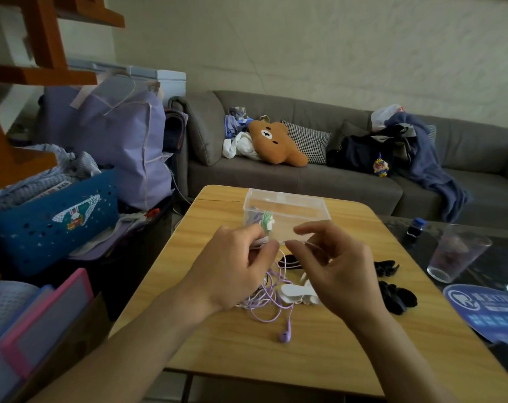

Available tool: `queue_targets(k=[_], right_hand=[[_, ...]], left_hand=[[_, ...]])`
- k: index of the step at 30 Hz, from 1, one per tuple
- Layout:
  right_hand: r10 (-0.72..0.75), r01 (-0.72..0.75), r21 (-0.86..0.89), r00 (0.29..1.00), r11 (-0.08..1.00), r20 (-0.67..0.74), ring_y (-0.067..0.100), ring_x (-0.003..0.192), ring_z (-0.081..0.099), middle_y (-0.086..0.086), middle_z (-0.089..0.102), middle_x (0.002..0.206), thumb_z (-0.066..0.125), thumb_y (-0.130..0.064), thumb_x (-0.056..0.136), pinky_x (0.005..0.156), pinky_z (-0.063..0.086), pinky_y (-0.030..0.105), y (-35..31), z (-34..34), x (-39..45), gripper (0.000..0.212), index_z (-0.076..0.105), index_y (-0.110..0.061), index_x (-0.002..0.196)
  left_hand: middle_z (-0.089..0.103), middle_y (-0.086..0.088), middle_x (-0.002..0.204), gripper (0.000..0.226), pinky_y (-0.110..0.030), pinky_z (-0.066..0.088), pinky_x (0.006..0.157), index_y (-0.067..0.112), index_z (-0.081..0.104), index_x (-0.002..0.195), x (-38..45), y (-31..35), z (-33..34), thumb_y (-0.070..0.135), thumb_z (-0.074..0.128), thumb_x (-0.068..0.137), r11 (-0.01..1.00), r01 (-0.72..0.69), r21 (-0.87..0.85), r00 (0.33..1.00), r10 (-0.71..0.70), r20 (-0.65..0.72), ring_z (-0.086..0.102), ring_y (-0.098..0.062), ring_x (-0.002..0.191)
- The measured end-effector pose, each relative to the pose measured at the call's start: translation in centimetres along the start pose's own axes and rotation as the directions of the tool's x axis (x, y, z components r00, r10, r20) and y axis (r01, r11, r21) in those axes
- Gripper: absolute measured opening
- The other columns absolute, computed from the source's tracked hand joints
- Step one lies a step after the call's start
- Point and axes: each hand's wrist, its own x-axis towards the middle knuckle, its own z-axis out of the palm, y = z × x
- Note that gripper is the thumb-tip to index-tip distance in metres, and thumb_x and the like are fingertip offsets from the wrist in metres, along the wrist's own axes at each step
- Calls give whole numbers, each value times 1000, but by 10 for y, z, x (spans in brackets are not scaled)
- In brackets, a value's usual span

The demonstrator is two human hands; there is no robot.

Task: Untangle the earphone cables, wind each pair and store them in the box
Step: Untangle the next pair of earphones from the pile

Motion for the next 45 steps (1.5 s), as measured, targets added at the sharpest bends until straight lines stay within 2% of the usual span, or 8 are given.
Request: queue_targets(k=[6,12,16,21,27,32,42,45], right_hand=[[-25,5,-155,992,988,-126,0,78,63,-12,69,79,78,-14,83,69,48,10,22,1,7,7,72,-16,87],[188,-247,-284,957,927,-219,4,64,55,-10,60,75,67,-32,93,61,42,21,36,0,21,13,67,-24,84],[499,-491,104,863,865,-81,19,57,68,9,71,69,50,-33,103,52,55,29,33,3,29,32,68,-9,91],[401,-280,415,884,866,-240,18,85,73,8,73,91,52,-28,102,68,61,31,17,-1,42,26,66,-6,102],[202,-102,298,923,949,-327,12,109,67,1,71,114,55,-30,100,93,56,42,16,-5,44,21,63,-19,116],[229,-136,266,904,954,-361,15,93,68,0,70,96,58,-41,96,85,58,47,15,-11,42,26,66,-18,106],[567,-507,681,808,528,160,37,86,72,24,71,89,32,-48,105,76,60,43,-10,-6,55,67,67,6,86],[478,-480,558,863,677,164,25,73,69,14,73,79,29,-43,107,63,56,34,-23,-7,67,62,68,-2,83]], left_hand=[[42,8,51,36,-27,32,43,12,51,72,2,-2,-1,32,48,102,998,-61,3,988,61,-144,41,-13,45],[40,8,55,31,-30,32,45,18,48,73,2,0,-2,32,49,101,993,-48,-108,943,10,-332,35,-7,49],[42,10,57,31,-28,32,47,22,47,72,2,-7,-1,32,49,101,992,25,-126,923,-71,-378,36,-7,51],[41,11,55,33,-31,33,49,21,47,70,4,-17,3,33,50,100,993,89,-80,941,-110,-319,36,-7,52],[48,4,56,29,-33,35,46,12,56,83,4,-22,7,32,47,102,992,116,43,968,-104,-226,44,-12,49],[51,4,57,38,-29,33,46,12,58,85,6,-25,7,42,40,99,988,107,108,981,-87,-172,48,-13,52],[46,1,58,39,-38,36,50,14,52,76,5,-12,14,44,41,98,989,109,-95,980,-123,-156,40,-9,52],[46,3,58,36,-40,35,50,18,52,74,5,-13,14,42,42,99,982,145,-125,976,-162,-143,40,-11,52]])
